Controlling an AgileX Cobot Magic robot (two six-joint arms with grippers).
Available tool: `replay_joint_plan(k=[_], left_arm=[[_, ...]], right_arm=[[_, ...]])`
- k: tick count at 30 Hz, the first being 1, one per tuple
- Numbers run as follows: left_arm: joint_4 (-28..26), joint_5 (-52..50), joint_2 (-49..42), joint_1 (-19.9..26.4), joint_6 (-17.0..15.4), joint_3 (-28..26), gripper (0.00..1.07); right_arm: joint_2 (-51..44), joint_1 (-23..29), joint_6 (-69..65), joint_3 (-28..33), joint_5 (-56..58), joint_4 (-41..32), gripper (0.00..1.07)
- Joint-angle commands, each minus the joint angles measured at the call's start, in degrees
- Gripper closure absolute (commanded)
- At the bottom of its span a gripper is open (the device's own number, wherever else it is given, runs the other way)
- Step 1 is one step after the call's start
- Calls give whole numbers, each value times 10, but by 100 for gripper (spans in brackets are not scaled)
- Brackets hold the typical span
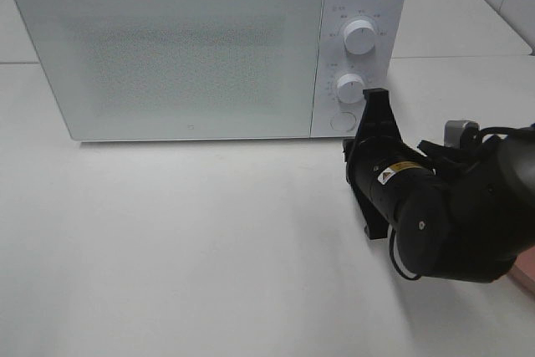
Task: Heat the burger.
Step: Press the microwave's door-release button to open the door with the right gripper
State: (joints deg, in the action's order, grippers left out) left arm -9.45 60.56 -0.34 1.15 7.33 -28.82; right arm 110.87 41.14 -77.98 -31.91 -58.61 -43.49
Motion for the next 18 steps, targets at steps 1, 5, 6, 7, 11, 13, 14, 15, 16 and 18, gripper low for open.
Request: replay_joint_plan(k=[1, 5, 6, 7, 11, 13, 14, 15, 16, 18], left_arm=[[-5, -10, -14, 1, -1, 2, 23], [-5, -10, -14, 1, -1, 2, 23], [-5, -10, -14, 1, -1, 2, 23], [-5, -10, -14, 1, -1, 2, 23], [-5, -10, -14, 1, 0, 2, 23], [-5, -10, -14, 1, -1, 2, 23], [-5, -10, -14, 1, -1, 2, 23], [-5, -10, -14, 1, -1, 2, 23], [-5, -10, -14, 1, -1, 2, 23], [-5, -10, -14, 1, 0, 2, 23]], right_arm=[[28, -4, -7, -30, -7, 9, 107], [40, -15, -7, -47, -7, 15, 107], [43, -23, -8, -57, -5, 15, 107], [43, -23, -8, -57, -5, 15, 107], [58, -46, -8, -80, 10, 34, 107], [66, -49, -18, -88, 11, 42, 107], [72, -49, -26, -92, 9, 41, 107], [72, -49, -26, -92, 9, 41, 107], [81, -49, -38, -99, 8, 39, 107], [88, -51, -44, -107, 8, 39, 107]])
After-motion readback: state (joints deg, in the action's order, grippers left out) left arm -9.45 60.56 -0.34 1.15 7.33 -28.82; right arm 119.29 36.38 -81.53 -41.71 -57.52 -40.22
